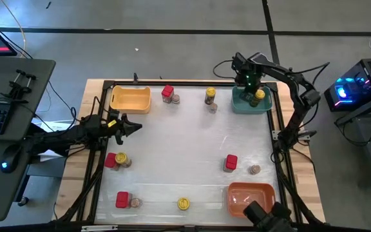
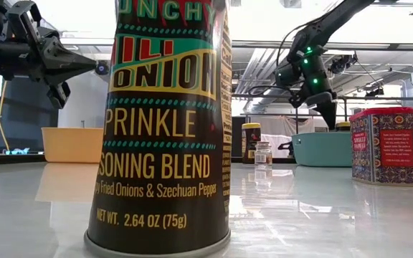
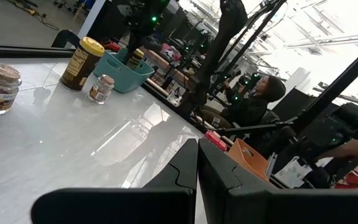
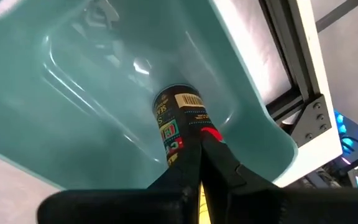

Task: Sort spices by type
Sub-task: Put the middle right yellow seasoning bottle into the green bin

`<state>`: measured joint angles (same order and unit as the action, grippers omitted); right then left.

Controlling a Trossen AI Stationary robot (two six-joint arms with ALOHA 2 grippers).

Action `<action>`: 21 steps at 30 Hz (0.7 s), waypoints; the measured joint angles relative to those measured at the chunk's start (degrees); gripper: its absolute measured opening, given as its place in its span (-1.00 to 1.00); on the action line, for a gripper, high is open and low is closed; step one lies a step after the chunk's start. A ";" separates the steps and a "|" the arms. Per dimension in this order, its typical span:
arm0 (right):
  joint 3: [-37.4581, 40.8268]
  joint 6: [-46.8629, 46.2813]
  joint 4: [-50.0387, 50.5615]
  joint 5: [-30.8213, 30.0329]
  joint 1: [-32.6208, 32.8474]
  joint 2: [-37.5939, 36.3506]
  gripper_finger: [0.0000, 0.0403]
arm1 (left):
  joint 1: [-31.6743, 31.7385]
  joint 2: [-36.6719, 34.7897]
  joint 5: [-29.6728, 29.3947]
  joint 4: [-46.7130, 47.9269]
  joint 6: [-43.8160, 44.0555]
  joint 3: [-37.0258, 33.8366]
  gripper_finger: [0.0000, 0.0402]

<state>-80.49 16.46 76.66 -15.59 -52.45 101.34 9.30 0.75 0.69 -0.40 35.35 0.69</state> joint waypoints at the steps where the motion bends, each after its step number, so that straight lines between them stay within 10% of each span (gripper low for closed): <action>1: 0.00 0.20 0.40 -0.50 0.00 0.00 -1.00 | -0.02 0.00 0.00 0.01 0.00 0.00 -1.00; 21: 0.00 4.56 6.72 -0.14 0.00 -0.02 -1.00 | -0.01 -0.01 0.00 0.01 -0.01 0.00 -1.00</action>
<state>-80.49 21.02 83.39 -15.73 -52.45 101.32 9.29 0.74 0.69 -0.39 35.34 0.69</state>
